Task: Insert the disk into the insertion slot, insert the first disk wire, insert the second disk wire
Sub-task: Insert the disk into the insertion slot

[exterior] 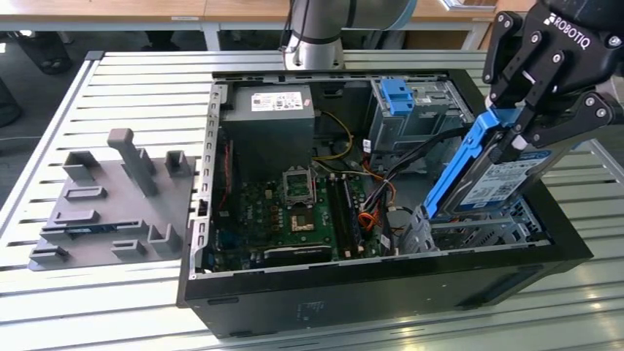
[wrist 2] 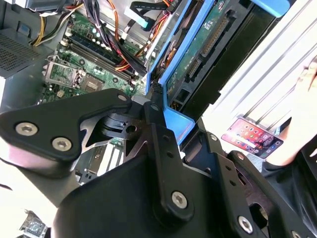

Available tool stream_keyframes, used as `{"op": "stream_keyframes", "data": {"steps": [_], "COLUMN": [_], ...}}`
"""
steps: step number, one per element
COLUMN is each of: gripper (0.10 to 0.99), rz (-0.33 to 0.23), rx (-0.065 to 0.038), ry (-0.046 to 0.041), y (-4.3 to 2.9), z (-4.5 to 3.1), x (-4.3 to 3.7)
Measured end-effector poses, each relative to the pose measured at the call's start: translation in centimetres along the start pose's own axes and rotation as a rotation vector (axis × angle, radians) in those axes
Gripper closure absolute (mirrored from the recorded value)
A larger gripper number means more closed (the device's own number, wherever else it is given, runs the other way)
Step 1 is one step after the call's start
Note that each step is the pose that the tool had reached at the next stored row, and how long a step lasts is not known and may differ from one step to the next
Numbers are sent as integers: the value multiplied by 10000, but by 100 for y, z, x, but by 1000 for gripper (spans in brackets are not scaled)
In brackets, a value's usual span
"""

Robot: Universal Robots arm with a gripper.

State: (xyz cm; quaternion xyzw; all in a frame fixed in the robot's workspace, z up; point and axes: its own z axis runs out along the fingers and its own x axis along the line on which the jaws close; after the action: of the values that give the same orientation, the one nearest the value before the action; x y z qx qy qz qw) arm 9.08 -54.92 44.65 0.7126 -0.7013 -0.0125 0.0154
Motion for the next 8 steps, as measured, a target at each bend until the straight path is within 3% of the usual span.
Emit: {"op": "stream_keyframes", "data": {"steps": [8], "gripper": [722], "rz": [8], "rx": [0], "ry": [-1], "y": [-3], "z": [35], "x": [-1]}}
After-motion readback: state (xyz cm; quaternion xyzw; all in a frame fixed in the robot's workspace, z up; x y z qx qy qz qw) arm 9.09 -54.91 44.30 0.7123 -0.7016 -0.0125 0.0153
